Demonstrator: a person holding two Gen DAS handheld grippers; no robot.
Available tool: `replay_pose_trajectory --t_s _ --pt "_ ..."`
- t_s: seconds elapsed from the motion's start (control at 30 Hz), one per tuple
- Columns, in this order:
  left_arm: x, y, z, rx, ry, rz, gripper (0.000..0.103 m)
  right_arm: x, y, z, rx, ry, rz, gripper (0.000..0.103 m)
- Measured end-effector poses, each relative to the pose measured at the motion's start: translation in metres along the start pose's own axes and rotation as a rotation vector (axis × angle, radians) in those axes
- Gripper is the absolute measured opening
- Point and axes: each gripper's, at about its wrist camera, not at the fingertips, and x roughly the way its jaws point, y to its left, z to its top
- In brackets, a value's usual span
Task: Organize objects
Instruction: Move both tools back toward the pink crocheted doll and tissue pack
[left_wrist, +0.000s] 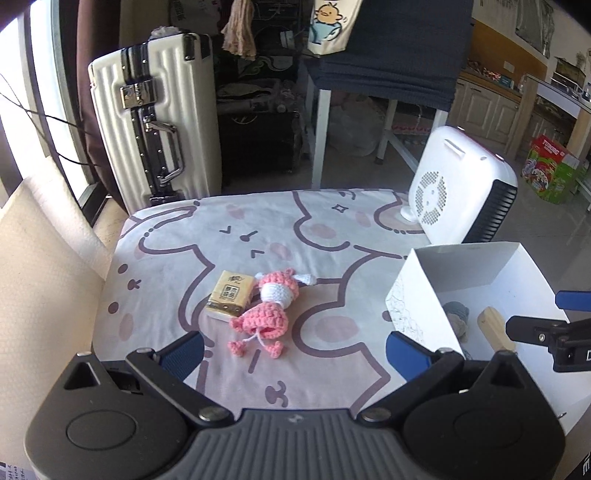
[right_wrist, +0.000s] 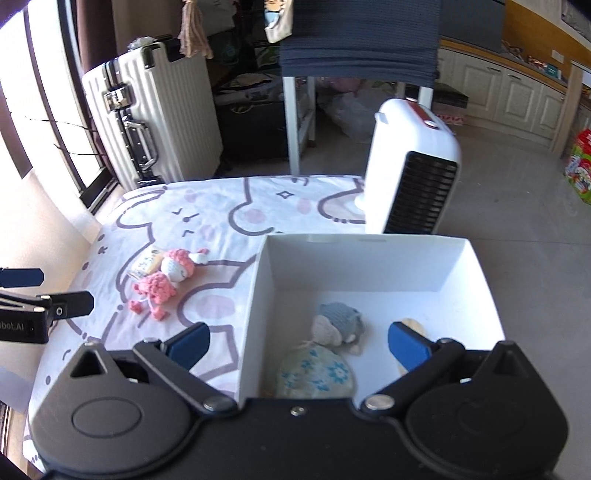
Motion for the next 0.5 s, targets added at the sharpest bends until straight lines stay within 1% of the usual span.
replay_pose_trajectory --t_s 0.27,0.5 --pt "-0.007 0.033 -0.004 -0.048 -0.008 0.04 0.103 0.013 0.033 0.01 -0.03 0.002 0.044 0.103" --pt "-0.012 0.048 -0.003 -0.068 -0.031 0.055 0.103 0.019 0.055 0.019 -0.043 -0.008 0.067 0.103"
